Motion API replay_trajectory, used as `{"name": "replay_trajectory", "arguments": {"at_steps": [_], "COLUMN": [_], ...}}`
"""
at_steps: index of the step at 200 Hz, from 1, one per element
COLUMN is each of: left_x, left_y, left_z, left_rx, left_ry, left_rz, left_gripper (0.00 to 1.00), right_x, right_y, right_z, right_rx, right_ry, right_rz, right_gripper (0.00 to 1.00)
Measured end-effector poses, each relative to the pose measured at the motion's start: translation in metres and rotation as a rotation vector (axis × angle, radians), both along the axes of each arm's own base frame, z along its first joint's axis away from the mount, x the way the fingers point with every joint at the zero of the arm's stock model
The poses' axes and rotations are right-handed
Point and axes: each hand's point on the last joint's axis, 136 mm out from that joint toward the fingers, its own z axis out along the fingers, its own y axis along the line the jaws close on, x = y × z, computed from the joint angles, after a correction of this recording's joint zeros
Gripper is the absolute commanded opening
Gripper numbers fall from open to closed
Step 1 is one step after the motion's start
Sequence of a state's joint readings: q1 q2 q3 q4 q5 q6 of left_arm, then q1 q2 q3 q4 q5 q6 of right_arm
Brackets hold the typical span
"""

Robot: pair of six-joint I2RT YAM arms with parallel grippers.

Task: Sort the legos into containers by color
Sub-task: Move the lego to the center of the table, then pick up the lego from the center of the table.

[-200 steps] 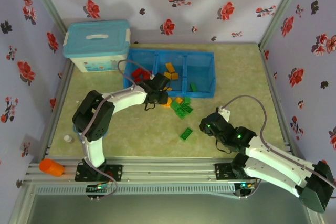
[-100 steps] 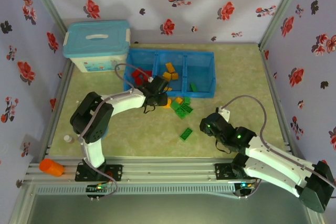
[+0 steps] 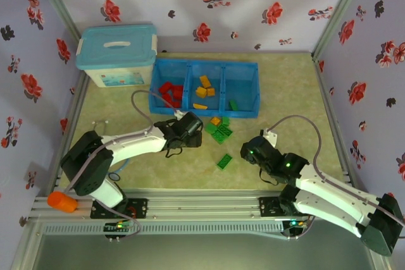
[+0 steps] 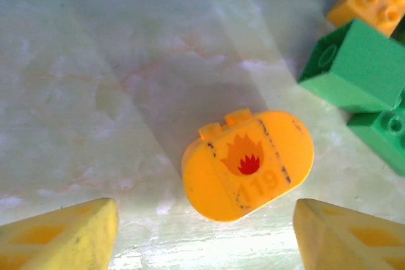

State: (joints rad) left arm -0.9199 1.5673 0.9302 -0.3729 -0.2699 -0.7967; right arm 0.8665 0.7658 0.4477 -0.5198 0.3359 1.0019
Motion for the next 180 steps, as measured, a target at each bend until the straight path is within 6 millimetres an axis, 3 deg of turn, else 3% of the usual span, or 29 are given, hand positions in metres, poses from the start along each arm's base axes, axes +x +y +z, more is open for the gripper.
{"name": "replay_trajectory", "arguments": {"at_steps": [128,158,180], "left_x": [0.012,0.011,0.011], "left_y": [-0.031,-0.030,-0.031], "left_z": [-0.029,-0.037,-0.037], "left_rx": [0.044,0.059,0.056], "left_ry": [0.078,0.096,0.097], "left_rz": [-0.065,-0.065,-0.067], "left_gripper": [0.75,0.66,0.53], "right_x": [-0.002,-0.002,-0.002], "right_y": [0.003,0.003,0.003], "right_z": [0.000,0.000,0.000], "right_rx": [0.003,0.003,0.002], "right_ry": [0.001,0.001,0.002], "right_rz": [0.013,0.013,0.013], "right_gripper": [0.53,0.53,0.53]}}
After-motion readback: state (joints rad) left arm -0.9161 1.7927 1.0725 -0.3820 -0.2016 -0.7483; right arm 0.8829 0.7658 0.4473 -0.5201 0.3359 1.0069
